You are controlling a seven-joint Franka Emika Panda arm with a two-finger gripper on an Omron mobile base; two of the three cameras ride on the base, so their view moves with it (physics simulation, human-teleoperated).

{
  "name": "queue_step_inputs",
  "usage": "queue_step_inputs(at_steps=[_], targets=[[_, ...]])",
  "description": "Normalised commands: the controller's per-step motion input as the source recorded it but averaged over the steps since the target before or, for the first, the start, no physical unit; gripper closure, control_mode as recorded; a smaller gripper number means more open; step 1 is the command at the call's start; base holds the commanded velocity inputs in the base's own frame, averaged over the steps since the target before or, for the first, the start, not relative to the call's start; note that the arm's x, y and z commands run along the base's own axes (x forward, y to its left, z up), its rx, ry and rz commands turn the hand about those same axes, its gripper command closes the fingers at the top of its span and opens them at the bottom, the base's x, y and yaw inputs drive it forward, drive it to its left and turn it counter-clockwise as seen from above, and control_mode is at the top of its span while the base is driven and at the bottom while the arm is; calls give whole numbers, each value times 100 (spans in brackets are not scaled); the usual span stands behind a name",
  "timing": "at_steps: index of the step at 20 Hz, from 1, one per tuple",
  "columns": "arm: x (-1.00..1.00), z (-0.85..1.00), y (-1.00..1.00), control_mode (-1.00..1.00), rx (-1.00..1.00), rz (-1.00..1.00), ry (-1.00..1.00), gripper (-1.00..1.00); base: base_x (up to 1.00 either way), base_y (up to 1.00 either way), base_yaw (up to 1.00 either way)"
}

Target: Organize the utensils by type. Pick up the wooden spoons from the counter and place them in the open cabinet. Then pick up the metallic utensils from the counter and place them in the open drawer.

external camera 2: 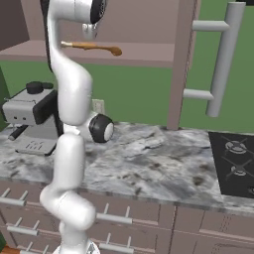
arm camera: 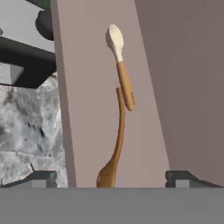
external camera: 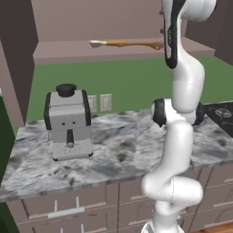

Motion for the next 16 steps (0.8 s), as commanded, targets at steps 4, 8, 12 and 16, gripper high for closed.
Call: queue_step_inputs(at_steps=[4,8,12,16], targets=[[-90,-87,-35,-100,5,-1,55,-100,0,0,0],[-40,-9,0,-100,0,-4,100,-100,0,0,0],[-28,0,0,-100,0,-6,100,-100,0,0,0],[-4,-31,23,-100,-23,-15,100,-100,0,0,0]])
